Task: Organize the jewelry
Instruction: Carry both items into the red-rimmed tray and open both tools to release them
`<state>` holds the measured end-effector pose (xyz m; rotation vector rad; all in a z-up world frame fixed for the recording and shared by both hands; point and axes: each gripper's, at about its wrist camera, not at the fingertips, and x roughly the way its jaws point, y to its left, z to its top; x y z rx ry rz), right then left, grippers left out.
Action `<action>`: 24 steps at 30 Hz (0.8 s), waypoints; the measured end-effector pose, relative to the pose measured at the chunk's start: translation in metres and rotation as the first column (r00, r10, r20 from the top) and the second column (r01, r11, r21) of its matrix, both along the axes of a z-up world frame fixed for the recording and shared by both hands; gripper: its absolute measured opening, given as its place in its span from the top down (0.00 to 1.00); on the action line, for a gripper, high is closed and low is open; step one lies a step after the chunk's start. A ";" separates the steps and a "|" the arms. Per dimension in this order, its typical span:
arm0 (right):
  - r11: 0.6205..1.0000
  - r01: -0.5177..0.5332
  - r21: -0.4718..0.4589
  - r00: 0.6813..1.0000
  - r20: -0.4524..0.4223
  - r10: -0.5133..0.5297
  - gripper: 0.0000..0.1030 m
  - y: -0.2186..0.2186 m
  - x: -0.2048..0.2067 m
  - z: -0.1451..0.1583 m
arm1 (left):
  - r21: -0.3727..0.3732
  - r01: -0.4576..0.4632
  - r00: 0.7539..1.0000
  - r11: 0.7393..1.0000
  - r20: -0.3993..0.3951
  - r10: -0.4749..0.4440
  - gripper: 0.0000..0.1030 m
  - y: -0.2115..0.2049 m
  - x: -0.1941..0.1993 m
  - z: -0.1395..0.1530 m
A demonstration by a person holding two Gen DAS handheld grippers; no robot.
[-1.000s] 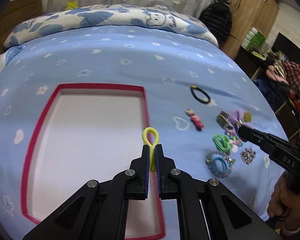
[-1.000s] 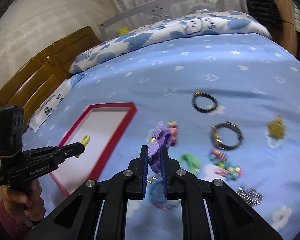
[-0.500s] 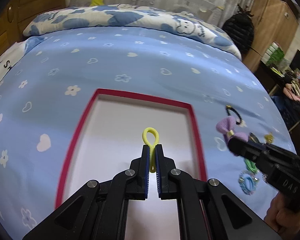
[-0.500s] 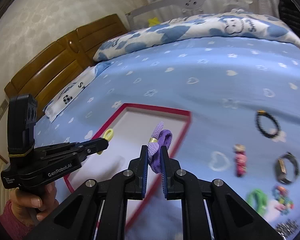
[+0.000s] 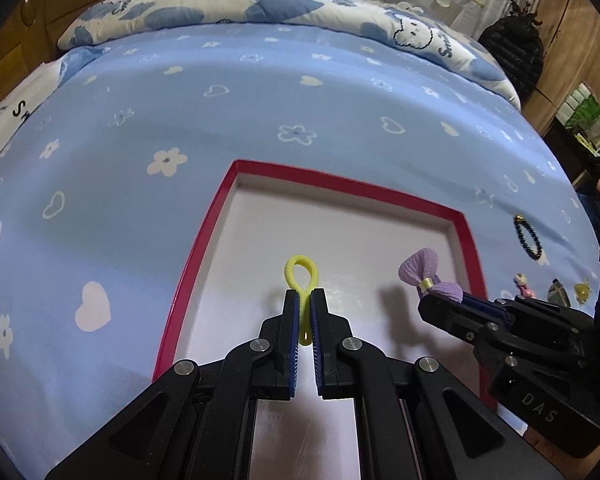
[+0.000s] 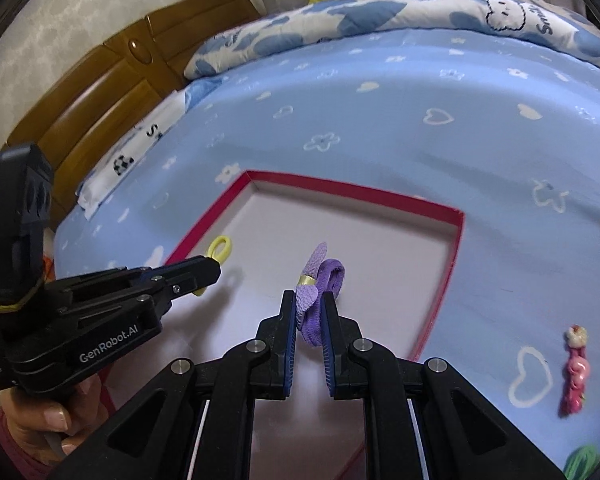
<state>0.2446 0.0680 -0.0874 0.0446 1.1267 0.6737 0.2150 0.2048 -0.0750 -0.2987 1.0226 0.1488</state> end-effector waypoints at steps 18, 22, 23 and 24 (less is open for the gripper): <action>1.000 -0.012 0.000 1.000 -0.026 0.012 0.67 0.004 0.004 -0.006 | 0.045 -0.034 0.998 0.998 -0.045 0.036 0.69 0.001 0.002 -0.008; 1.000 0.011 0.018 1.000 -0.003 -0.011 0.67 -0.009 -0.001 0.007 | 0.046 -0.058 0.998 0.997 -0.016 0.059 0.59 0.000 -0.015 0.004; 1.000 0.018 0.023 1.000 0.003 -0.018 0.67 -0.013 -0.002 0.011 | 0.042 -0.067 0.998 0.997 -0.010 0.067 0.54 -0.001 -0.020 0.007; 0.999 0.026 0.029 1.000 0.008 -0.027 0.67 -0.017 -0.004 0.014 | 0.038 -0.074 0.997 0.996 -0.003 0.075 0.49 -0.002 -0.025 0.010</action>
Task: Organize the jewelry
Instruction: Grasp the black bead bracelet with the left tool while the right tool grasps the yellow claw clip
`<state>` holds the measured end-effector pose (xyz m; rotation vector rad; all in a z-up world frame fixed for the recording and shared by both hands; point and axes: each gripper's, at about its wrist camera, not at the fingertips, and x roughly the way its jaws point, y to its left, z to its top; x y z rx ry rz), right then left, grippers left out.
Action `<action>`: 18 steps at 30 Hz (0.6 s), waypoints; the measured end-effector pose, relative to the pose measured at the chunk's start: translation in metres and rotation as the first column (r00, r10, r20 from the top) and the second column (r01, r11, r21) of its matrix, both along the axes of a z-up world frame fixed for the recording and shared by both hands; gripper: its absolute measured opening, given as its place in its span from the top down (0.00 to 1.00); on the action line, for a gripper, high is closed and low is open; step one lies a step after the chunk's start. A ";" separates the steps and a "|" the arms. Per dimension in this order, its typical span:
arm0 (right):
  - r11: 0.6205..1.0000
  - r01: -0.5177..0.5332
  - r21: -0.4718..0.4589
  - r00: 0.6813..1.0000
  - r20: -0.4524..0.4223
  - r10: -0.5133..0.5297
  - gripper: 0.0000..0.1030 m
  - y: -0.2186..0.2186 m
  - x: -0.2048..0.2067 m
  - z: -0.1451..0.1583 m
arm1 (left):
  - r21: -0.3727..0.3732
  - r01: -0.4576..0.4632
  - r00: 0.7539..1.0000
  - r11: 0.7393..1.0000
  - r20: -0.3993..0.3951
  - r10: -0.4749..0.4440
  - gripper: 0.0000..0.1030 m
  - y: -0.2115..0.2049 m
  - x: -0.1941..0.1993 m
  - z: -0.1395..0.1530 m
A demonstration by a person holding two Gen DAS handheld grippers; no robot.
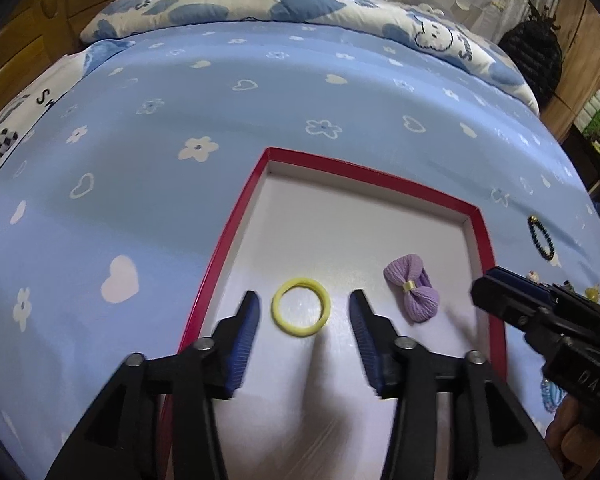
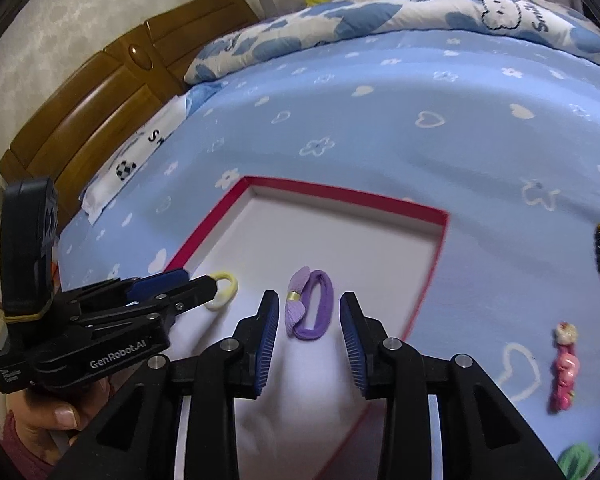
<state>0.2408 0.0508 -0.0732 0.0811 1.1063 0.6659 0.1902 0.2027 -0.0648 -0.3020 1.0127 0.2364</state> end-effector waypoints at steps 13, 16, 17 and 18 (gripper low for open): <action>0.995 0.098 0.031 0.994 0.047 -0.099 0.65 -0.058 -0.025 0.032 | -0.027 0.016 0.998 1.000 0.053 -0.015 0.46 -0.016 -0.024 0.027; 0.992 0.125 0.027 0.991 0.053 -0.126 0.64 -0.076 -0.031 0.034 | -0.034 0.045 0.997 0.998 0.070 -0.043 0.46 -0.029 -0.026 0.036; 0.990 0.137 0.023 0.989 0.057 -0.138 0.64 -0.084 -0.033 0.036 | -0.036 0.062 0.996 0.997 0.074 -0.059 0.46 -0.037 -0.026 0.038; 0.988 0.150 0.018 0.987 0.062 -0.151 0.63 -0.092 -0.034 0.037 | -0.038 0.073 0.995 0.997 0.076 -0.070 0.46 -0.042 -0.027 0.040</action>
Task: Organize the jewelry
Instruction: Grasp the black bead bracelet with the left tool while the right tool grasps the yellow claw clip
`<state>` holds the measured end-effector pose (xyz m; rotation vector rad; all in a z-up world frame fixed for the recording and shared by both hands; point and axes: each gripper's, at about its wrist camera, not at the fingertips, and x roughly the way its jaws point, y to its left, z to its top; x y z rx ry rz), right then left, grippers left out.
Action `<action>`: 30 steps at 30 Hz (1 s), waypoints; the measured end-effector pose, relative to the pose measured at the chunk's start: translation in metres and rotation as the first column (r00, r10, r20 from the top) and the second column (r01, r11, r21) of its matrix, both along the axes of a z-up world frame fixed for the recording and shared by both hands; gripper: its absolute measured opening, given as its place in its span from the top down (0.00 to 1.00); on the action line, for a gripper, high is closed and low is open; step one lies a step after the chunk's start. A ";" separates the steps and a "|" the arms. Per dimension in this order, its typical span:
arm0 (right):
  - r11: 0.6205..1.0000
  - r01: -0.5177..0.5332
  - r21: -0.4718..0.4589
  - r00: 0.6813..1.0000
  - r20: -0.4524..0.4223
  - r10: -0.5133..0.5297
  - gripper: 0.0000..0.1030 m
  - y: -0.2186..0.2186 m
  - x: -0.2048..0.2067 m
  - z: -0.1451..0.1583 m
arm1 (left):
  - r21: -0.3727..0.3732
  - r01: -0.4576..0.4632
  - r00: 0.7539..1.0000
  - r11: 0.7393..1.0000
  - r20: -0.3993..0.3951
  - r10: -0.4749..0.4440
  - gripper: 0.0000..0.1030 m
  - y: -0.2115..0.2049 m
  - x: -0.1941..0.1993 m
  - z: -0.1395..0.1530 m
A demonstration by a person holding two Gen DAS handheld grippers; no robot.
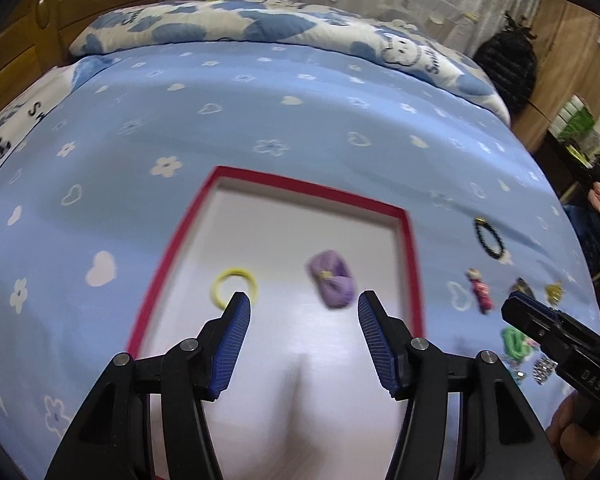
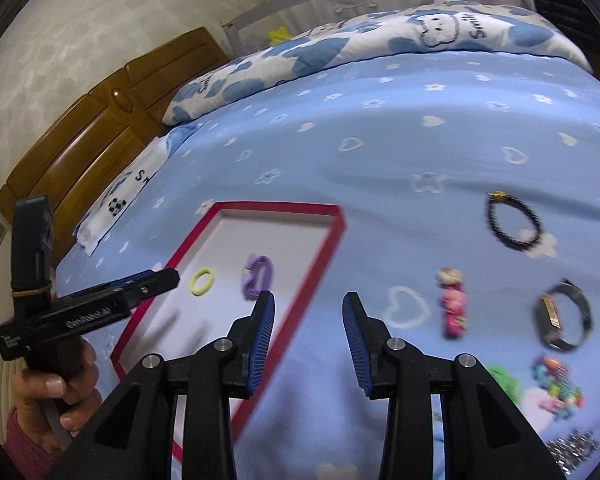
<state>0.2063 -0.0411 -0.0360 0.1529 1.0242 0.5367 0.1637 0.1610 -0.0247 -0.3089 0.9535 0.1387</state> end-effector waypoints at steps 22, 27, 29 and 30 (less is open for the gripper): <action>0.953 0.299 -0.049 0.954 0.035 -0.297 0.52 -0.165 -0.022 0.011 | -0.002 0.226 0.974 0.974 -0.013 -0.226 0.46 -0.099 0.052 0.008; 0.939 0.336 -0.069 0.942 0.045 -0.334 0.50 -0.186 -0.020 0.011 | -0.005 0.257 0.966 0.966 -0.017 -0.257 0.46 -0.117 0.073 0.004; 0.932 0.354 -0.084 0.935 0.057 -0.350 0.46 -0.195 -0.018 0.012 | -0.004 0.271 0.963 0.963 -0.017 -0.271 0.46 -0.125 0.083 0.001; 0.928 0.361 -0.091 0.932 0.063 -0.356 0.45 -0.199 -0.017 0.012 | -0.002 0.272 0.962 0.962 -0.018 -0.272 0.46 -0.128 0.087 0.000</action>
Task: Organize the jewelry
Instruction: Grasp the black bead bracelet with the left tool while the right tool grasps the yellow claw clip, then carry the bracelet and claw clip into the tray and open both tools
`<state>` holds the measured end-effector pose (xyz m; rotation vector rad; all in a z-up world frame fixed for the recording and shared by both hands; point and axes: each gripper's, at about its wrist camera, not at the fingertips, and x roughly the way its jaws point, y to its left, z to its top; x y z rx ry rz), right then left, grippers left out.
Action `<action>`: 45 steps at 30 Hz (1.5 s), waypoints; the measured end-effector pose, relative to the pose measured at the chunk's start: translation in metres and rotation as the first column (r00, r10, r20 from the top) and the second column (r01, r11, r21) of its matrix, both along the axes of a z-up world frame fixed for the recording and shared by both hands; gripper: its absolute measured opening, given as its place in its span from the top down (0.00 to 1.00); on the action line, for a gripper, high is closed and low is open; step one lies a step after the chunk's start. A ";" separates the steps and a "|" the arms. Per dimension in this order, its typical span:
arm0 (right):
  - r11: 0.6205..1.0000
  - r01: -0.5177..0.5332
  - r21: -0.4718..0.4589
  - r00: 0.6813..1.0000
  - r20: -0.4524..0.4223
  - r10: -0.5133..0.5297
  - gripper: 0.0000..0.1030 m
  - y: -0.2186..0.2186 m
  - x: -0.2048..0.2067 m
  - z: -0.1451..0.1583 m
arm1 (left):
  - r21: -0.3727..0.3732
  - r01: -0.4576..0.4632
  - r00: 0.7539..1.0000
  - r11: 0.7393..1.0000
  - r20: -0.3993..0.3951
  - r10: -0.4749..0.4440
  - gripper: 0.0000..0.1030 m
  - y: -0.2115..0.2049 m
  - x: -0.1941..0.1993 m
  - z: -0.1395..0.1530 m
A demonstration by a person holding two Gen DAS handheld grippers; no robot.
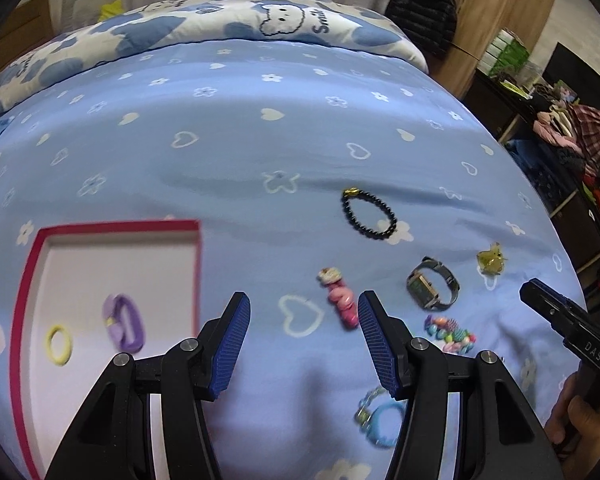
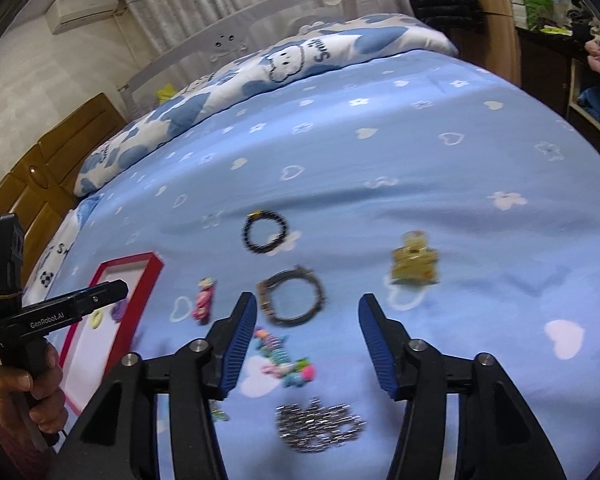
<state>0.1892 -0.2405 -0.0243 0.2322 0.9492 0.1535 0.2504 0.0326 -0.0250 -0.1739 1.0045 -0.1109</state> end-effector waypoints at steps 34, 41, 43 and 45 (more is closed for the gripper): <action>0.987 0.060 -0.146 0.998 -0.023 -0.064 0.77 -0.045 0.053 -0.047 | -0.022 0.075 0.992 0.997 -0.102 -0.077 0.94 -0.067 0.165 -0.111; 0.995 0.048 -0.093 0.999 0.001 -0.048 0.77 -0.037 0.045 -0.033 | -0.079 0.069 0.997 0.994 -0.028 -0.071 0.94 -0.059 0.134 -0.086; 0.996 0.038 -0.075 0.999 0.011 -0.037 0.77 -0.032 0.043 -0.027 | -0.095 0.067 0.998 0.993 -0.006 -0.067 0.94 -0.055 0.122 -0.076; 0.998 0.028 -0.054 0.999 0.020 -0.027 0.77 -0.026 0.041 -0.020 | -0.105 0.065 0.998 0.992 0.017 -0.064 0.94 -0.052 0.110 -0.066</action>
